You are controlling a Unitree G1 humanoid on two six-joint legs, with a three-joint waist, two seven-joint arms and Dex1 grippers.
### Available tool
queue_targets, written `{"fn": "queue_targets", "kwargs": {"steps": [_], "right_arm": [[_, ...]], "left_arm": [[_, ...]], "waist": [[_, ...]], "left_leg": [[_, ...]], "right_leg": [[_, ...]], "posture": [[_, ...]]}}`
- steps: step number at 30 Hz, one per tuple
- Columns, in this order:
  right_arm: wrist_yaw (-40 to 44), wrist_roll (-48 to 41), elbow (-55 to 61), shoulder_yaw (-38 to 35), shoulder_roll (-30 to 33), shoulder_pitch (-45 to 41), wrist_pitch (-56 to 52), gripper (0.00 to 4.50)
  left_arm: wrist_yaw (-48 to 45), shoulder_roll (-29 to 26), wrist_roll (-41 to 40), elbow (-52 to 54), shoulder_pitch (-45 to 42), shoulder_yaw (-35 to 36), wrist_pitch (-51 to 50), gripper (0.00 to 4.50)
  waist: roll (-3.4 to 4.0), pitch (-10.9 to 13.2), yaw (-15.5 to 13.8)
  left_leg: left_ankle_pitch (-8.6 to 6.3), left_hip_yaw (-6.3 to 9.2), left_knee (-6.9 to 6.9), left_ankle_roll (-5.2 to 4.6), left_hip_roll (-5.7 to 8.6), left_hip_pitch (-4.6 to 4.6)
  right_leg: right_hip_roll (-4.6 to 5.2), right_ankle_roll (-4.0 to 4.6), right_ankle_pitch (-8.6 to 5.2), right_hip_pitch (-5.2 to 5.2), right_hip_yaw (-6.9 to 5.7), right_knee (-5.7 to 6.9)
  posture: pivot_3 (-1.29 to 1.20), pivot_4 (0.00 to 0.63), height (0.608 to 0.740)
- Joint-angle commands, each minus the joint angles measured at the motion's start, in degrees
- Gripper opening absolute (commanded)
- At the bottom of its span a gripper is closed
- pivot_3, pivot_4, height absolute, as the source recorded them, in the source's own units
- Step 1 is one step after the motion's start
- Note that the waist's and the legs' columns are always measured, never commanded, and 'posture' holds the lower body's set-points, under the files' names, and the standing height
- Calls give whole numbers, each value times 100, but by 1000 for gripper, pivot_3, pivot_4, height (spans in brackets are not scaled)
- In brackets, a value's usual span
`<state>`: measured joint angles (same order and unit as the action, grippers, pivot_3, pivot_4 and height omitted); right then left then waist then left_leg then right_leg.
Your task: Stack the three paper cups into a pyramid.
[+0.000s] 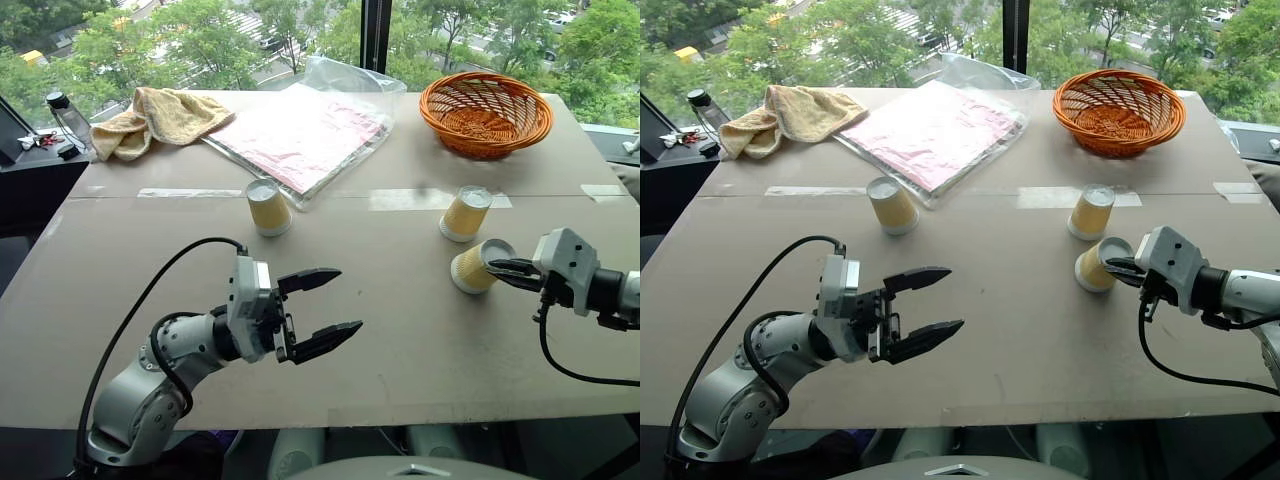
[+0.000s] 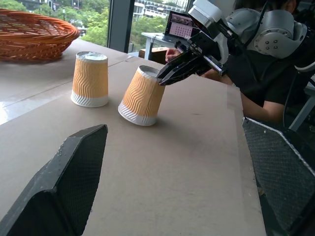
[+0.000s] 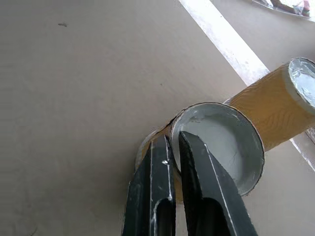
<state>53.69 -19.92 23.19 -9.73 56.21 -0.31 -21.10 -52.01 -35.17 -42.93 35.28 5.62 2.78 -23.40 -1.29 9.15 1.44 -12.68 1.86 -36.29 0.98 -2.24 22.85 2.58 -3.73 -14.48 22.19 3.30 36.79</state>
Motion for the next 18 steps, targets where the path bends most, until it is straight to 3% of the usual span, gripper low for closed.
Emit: {"fn": "queue_targets", "kwargs": {"steps": [1, 6, 11, 18], "right_arm": [[105, 100, -199, -137, 20, 6, 214, 1387], [-271, -455, 24, -804, -433, 117, -173, 3705], [-1062, -836, 68, -1159, -1098, 240, -897, 3705], [-2055, -1360, 211, -1092, -1886, -102, -1890, 3705]], "left_arm": [[25, -8, -55, 69, 14, 70, 17, 4500], [52, 23, -38, 69, 37, 49, 29, 4500], [86, 56, -45, 65, -1, -8, 16, 4500], [36, -2, -76, -15, -107, 43, -8, 4500]], "waist": [[-5, -2, -37], [-5, 0, -86], [-8, -1, -79], [-3, 1, -63]], "left_leg": [[0, 0, 0, 0, 0, -1], [0, 0, 0, 0, 0, 1], [0, 4, 0, 0, 0, 3], [0, 2, 0, 0, 0, 1]], "right_leg": [[0, 0, 0, 0, 0, 0], [0, 0, 0, 0, -1, 0], [0, 1, 1, 0, -4, 0], [-1, 1, 1, 0, -2, 2]], "posture": [[0, 150, 740], [0, 150, 740], [0, 150, 740], [0, 150, 740]]}}
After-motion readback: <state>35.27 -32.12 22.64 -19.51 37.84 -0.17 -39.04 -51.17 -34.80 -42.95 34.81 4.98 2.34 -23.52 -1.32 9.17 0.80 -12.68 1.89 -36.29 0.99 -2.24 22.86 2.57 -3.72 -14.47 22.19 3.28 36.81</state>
